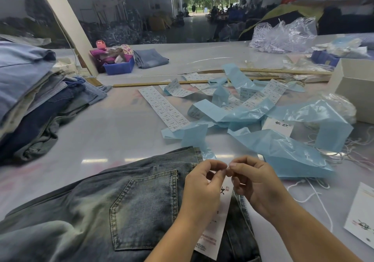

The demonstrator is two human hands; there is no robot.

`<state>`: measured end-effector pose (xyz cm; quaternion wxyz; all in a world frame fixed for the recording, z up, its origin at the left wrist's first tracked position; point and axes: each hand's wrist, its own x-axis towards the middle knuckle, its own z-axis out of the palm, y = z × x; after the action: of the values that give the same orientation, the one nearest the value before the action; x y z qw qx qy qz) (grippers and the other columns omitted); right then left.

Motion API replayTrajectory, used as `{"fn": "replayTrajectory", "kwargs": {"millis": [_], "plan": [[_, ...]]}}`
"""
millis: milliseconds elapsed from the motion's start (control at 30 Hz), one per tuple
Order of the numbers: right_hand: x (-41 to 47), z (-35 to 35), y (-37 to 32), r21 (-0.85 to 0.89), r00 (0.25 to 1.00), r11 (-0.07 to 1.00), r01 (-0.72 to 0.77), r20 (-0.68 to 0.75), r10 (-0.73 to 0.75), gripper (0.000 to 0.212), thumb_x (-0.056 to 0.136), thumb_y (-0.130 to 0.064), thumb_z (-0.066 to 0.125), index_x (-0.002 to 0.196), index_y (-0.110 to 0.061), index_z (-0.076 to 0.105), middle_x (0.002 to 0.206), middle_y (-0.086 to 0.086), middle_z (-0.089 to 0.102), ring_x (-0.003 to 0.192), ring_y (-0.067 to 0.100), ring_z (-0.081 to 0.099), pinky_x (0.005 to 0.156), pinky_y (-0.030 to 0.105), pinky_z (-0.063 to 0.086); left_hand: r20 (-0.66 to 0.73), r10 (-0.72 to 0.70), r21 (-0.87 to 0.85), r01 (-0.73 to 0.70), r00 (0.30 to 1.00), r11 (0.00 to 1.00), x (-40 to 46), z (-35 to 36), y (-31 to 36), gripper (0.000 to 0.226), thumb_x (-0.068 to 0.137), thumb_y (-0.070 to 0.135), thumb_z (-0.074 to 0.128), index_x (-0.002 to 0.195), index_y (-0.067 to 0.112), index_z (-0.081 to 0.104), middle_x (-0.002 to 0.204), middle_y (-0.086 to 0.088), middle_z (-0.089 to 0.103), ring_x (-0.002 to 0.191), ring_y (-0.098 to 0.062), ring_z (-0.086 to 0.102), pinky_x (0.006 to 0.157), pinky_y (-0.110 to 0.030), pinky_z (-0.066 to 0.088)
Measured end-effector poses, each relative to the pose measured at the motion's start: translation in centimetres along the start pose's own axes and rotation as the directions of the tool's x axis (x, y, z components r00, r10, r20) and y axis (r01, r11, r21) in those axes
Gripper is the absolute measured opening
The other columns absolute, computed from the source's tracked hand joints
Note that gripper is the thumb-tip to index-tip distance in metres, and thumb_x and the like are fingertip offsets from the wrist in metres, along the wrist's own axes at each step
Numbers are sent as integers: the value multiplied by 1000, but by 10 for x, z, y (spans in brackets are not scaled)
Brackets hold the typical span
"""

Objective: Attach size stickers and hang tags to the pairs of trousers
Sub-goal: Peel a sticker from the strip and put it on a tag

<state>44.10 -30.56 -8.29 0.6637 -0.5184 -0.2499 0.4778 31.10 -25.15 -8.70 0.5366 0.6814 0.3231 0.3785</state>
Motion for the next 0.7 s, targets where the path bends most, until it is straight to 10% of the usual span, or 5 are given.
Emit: {"fn": "replayTrajectory", "kwargs": {"millis": [700], "plan": [[1, -1, 15, 31, 999, 999, -43, -27, 44, 3, 70, -18, 72, 68, -18, 72, 64, 5, 62, 47, 10, 48, 40, 19, 40, -51, 43, -10, -44, 998, 999, -3, 3, -11, 10, 92, 8, 66, 91, 17, 72, 83, 7, 72, 84, -7, 66, 78, -22, 52]]}}
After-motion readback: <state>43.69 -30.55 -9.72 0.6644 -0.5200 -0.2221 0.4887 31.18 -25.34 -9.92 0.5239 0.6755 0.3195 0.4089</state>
